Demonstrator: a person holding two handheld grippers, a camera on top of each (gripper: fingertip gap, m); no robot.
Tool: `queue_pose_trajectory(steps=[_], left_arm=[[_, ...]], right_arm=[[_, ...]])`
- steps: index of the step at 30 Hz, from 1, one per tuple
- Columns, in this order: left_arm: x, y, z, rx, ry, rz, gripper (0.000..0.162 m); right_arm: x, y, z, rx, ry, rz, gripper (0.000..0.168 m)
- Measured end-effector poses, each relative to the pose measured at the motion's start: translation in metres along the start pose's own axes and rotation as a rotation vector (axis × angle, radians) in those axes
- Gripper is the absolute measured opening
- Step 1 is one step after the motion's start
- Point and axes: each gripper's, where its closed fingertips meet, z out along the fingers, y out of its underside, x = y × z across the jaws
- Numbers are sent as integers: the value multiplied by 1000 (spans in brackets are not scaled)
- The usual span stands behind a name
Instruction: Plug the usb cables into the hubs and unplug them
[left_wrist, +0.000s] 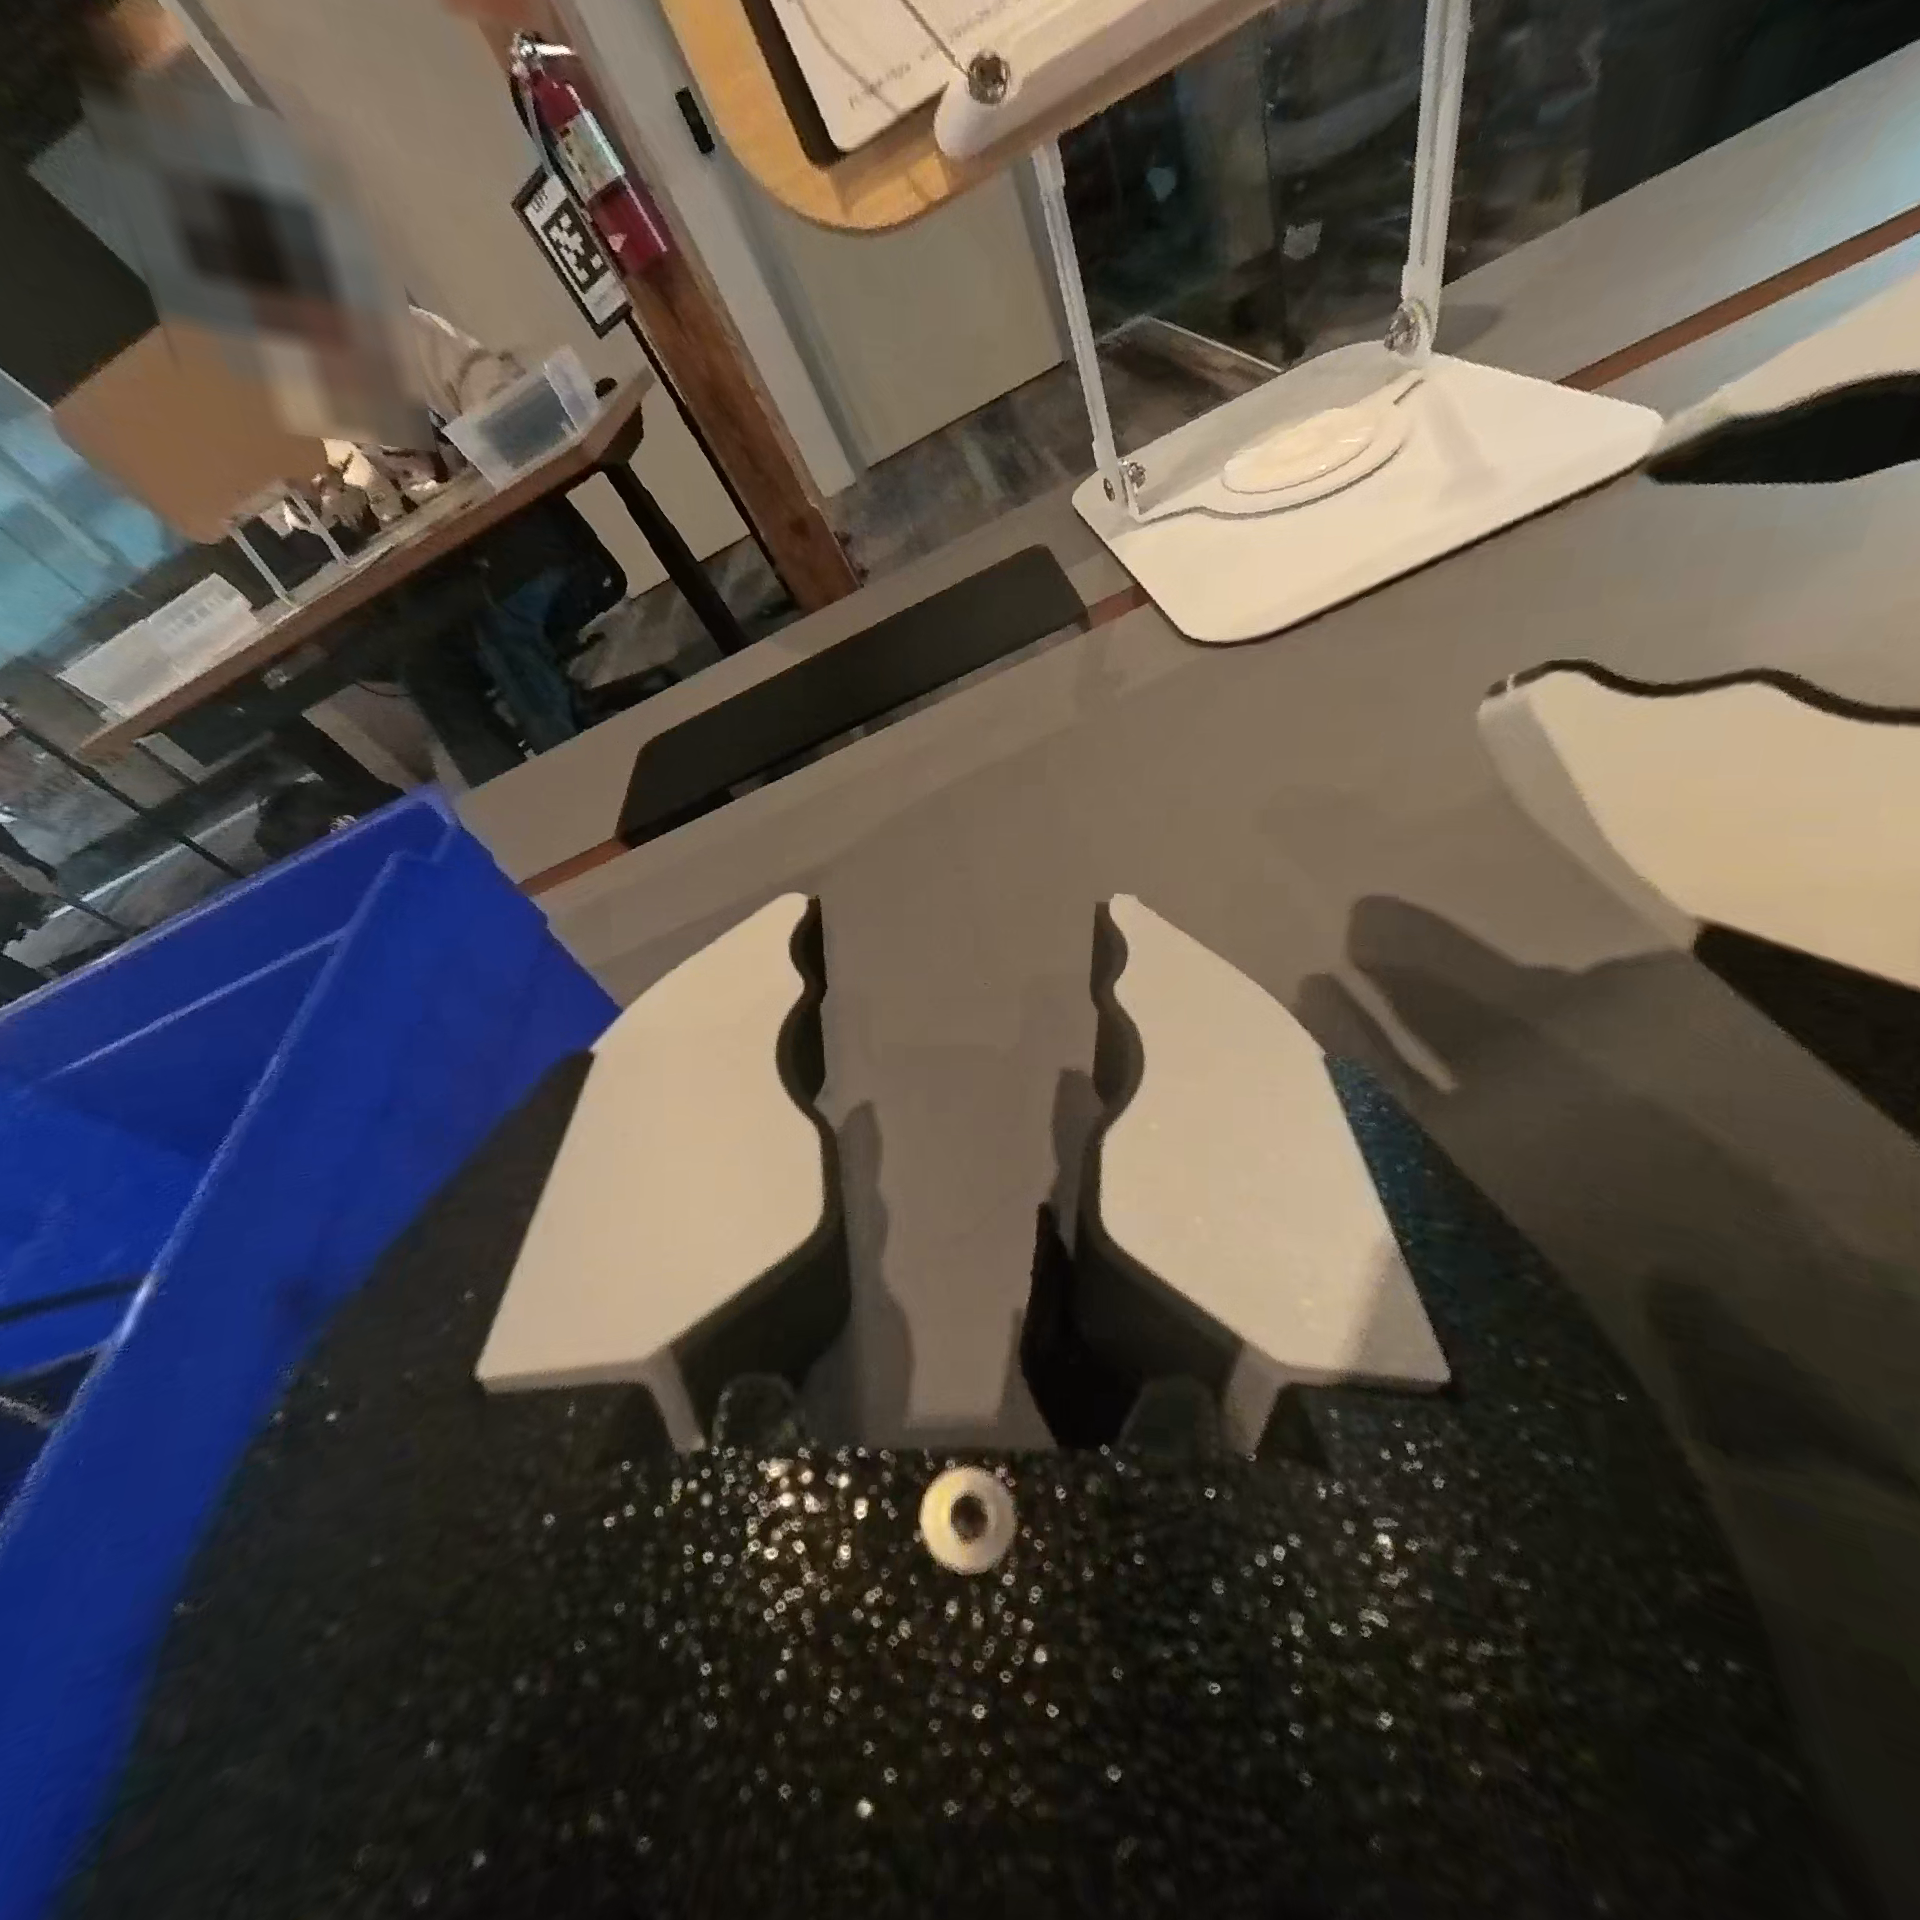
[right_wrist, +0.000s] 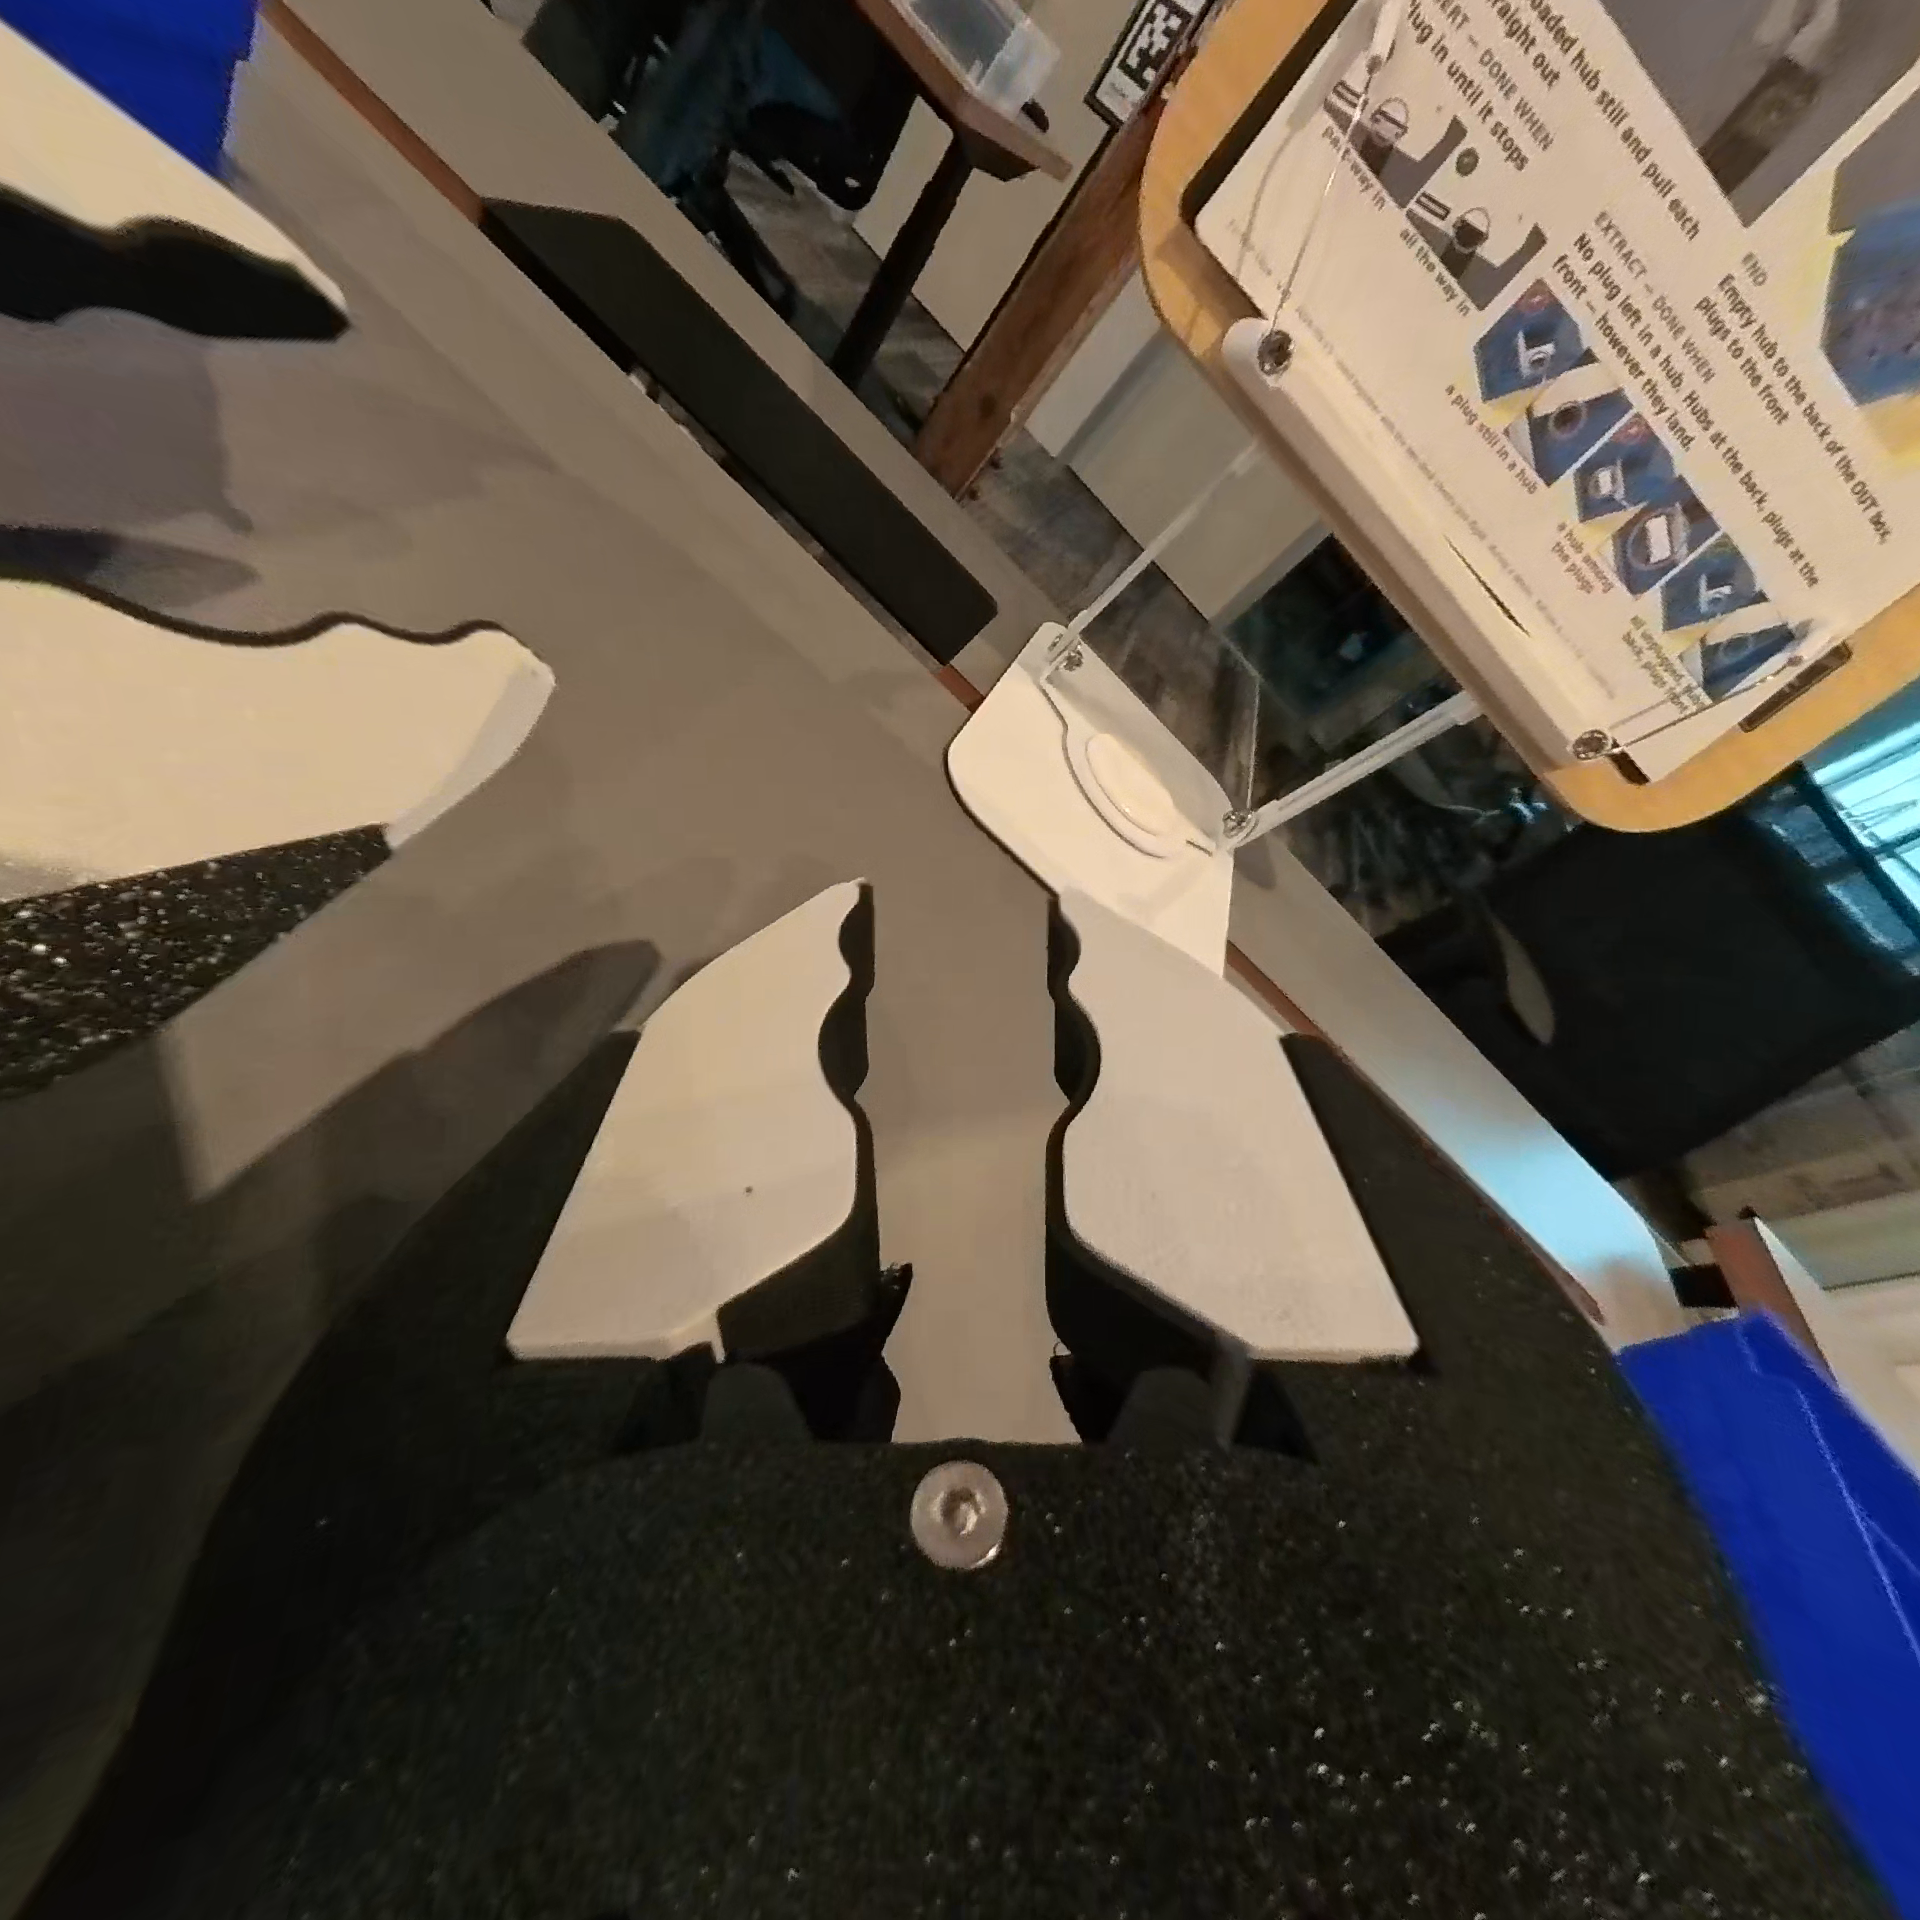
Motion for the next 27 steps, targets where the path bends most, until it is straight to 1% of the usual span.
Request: queue_pose_trajectory(steps=[6,11,27], left_arm=[[3,-4,-3,20,-9,43,46],[-1,-4,-2,15,-8,9,46],[0,-3,-3,23,-15,58,46]], right_arm=[[7,-2,0,-6,5,33,31],[2,1,0,-7,2,-1,31],[12,5,3,-19,26,-9,30]])
